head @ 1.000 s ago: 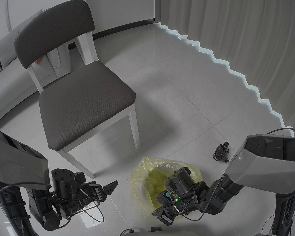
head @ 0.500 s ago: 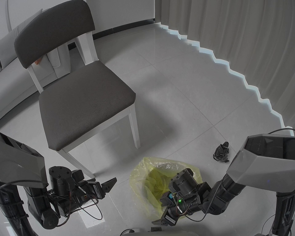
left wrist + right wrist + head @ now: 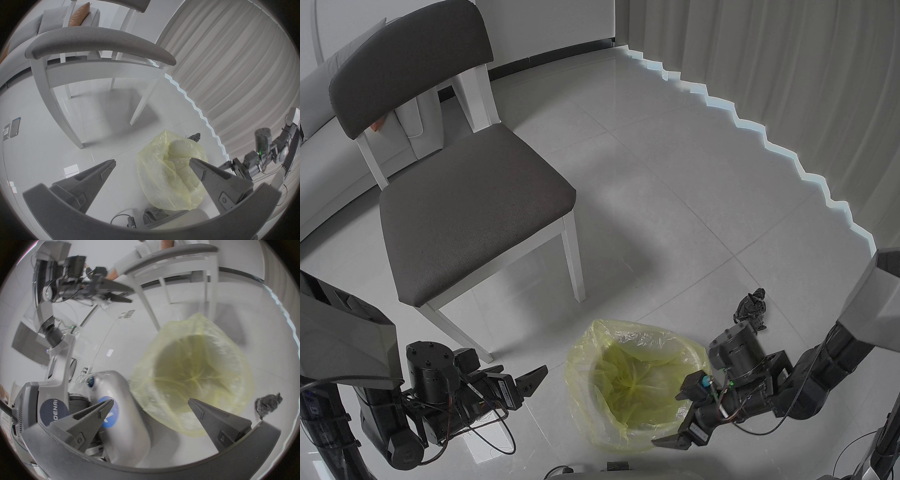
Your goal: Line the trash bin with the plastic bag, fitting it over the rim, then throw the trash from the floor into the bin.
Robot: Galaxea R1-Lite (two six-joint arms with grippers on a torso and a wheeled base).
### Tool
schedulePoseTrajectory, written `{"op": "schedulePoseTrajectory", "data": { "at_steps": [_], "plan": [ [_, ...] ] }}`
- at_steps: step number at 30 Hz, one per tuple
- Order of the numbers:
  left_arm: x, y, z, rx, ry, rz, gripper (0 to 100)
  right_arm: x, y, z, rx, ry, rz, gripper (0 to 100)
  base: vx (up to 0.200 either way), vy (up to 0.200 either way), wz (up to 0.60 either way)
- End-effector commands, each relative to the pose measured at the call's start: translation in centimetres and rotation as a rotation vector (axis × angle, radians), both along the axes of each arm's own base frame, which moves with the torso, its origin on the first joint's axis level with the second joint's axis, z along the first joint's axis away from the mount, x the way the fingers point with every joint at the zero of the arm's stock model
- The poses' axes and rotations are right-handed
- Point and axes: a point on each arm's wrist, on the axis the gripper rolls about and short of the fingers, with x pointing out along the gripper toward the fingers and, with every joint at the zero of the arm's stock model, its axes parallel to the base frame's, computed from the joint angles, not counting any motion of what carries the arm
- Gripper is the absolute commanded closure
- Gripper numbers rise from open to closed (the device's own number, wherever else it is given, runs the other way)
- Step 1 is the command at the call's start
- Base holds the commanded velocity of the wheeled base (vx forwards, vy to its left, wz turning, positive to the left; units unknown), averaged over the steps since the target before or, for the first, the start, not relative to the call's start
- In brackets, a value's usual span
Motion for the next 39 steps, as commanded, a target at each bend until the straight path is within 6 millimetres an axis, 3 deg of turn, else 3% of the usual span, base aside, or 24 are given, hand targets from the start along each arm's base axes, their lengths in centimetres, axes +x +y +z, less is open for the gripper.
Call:
{"op": "schedulePoseTrajectory", "data": {
  "at_steps": [1, 9, 13, 19, 31, 39],
  "plan": [
    [0.4, -1.0, 0.2, -0.012, -0.038, -0.027, 0, 2.6, -4.6, -0.6, 0.0, -0.031, -0.143, 0, 0.0, 0.0, 0.0],
    [1.3, -4.6, -1.0, 0.005, -0.068, -0.1, 0, 5.3, -5.5, -4.4, 0.043, -0.059, -0.201, 0, 0.0, 0.0, 0.0],
    [2.1, -5.5, -2.1, 0.057, -0.087, -0.136, 0, 5.1, -5.4, -6.1, 0.017, -0.03, -0.188, 0, 0.0, 0.0, 0.0],
    [3.4, -7.3, -2.5, 0.07, -0.143, -0.174, 0, 4.2, -5.8, -6.1, 0.002, -0.018, -0.177, 0, 0.0, 0.0, 0.0],
    [6.8, -9.4, -2.0, 0.141, -0.191, -0.199, 0, 3.3, -6.5, 1.3, 0.152, -0.197, -0.228, 0, 0.0, 0.0, 0.0],
    [12.6, -10.0, -4.0, 0.233, -0.189, -0.141, 0, 0.8, -9.7, 5.3, 0.202, -0.29, -0.312, 0, 0.0, 0.0, 0.0]
  ]
}}
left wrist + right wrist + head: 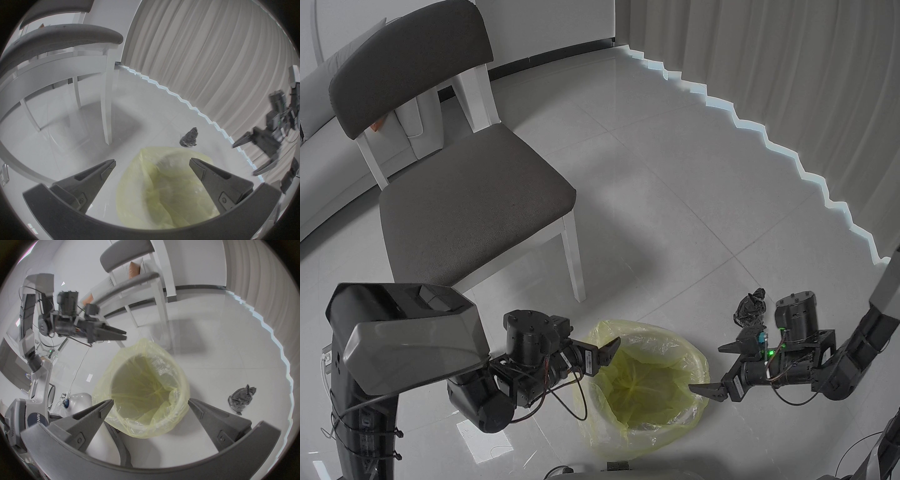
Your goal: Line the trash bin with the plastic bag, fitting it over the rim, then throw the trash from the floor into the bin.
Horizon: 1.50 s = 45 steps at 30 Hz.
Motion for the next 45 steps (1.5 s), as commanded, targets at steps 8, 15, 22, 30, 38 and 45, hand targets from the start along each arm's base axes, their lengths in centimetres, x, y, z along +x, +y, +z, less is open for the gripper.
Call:
{"op": "schedulePoseTrajectory", "data": {
  "at_steps": [8, 15, 22, 30, 38, 45],
  "plan": [
    [5.8, 1.5, -4.2, 0.144, 0.034, 0.121, 0, -4.1, -4.1, 5.6, 0.063, -0.159, -0.104, 0, 0.0, 0.0, 0.0],
    [6.9, 1.9, -5.0, 0.222, 0.077, 0.108, 0, -4.3, -4.6, 5.9, 0.063, -0.164, -0.121, 0, 0.0, 0.0, 0.0],
    [9.5, 1.3, -5.3, 0.255, 0.118, 0.112, 0, -4.9, -5.0, 5.5, 0.063, -0.146, -0.124, 0, 0.0, 0.0, 0.0],
    [10.0, 1.0, -5.6, 0.254, 0.128, 0.11, 0, -4.6, -5.4, 5.3, 0.068, -0.135, -0.134, 0, 0.0, 0.0, 0.0],
    [8.3, 3.3, -1.1, 0.191, 0.096, 0.14, 0, -3.3, -6.5, 5.2, 0.069, -0.134, -0.185, 0, 0.0, 0.0, 0.0],
    [5.7, 4.3, 1.9, 0.11, 0.084, 0.133, 0, -1.6, -7.8, 4.2, 0.08, -0.092, -0.227, 0, 0.0, 0.0, 0.0]
  ]
}}
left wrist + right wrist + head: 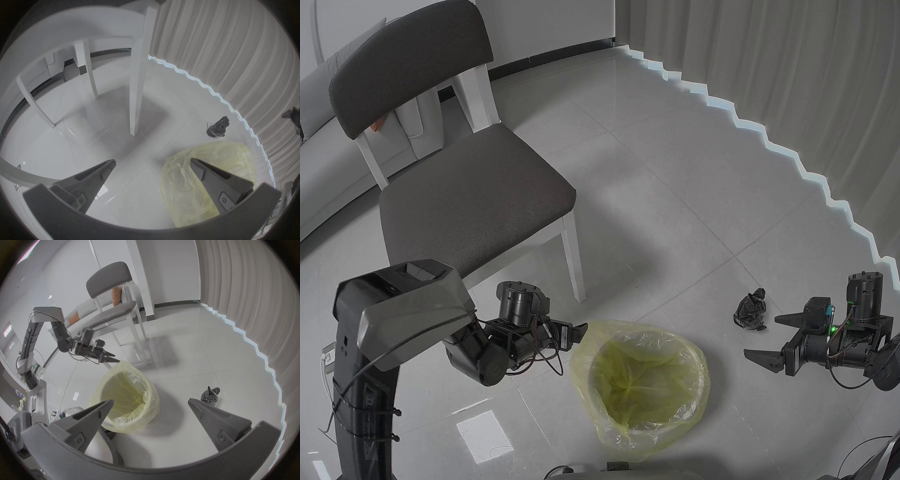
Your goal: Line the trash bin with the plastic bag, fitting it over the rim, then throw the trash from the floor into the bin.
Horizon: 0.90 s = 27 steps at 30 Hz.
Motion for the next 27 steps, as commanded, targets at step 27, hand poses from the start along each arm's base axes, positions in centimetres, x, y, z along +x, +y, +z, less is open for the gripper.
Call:
{"op": "schedulePoseTrajectory", "data": {
  "at_steps": [27],
  "plan": [
    [-6.7, 3.5, 4.5, -0.136, -0.139, -0.023, 0, 13.1, -6.7, -5.2, -0.015, 0.177, -0.228, 0, 0.0, 0.0, 0.0]
  ]
}}
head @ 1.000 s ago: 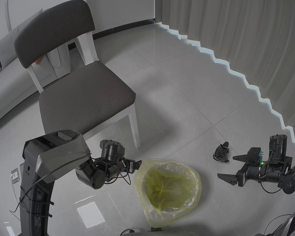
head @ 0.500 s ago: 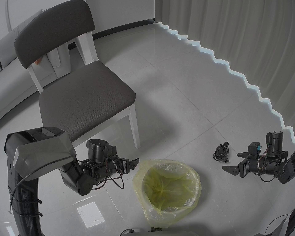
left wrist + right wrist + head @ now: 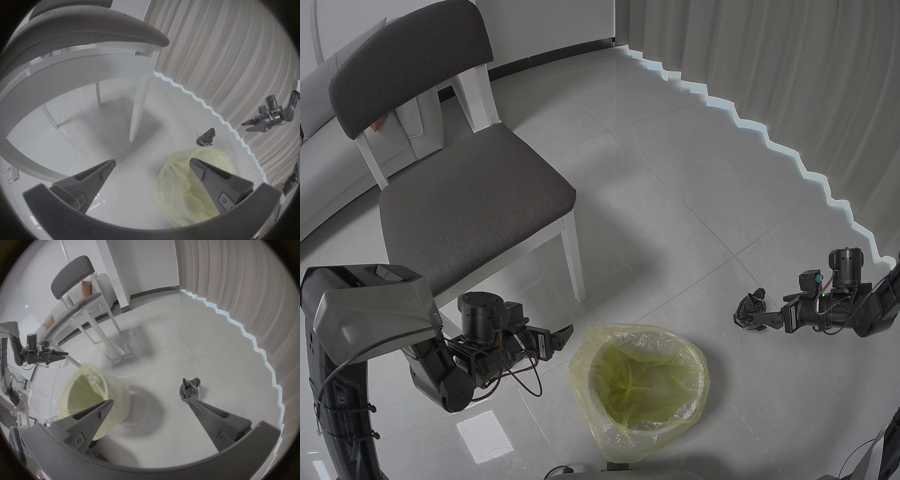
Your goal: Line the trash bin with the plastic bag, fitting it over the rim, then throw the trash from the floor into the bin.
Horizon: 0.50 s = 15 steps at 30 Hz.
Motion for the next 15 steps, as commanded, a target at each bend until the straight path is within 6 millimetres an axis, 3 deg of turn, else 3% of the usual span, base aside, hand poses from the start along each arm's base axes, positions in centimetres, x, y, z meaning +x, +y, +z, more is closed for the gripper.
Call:
{"op": "schedulePoseTrajectory", "data": {
  "at_steps": [1, 8, 15],
  "plan": [
    [-1.6, 0.4, 2.3, -0.021, -0.058, -0.002, 0, 4.6, -1.6, -3.0, -0.009, 0.084, -0.033, 0, 0.0, 0.0, 0.0],
    [-2.5, 0.2, 3.0, -0.029, -0.063, -0.016, 0, 8.8, -4.6, -4.8, -0.085, 0.144, -0.066, 0, 0.0, 0.0, 0.0],
    [-2.6, -0.3, 2.9, -0.03, -0.074, -0.021, 0, 12.2, -5.4, -7.1, -0.092, 0.159, -0.076, 0, 0.0, 0.0, 0.0]
  ]
}}
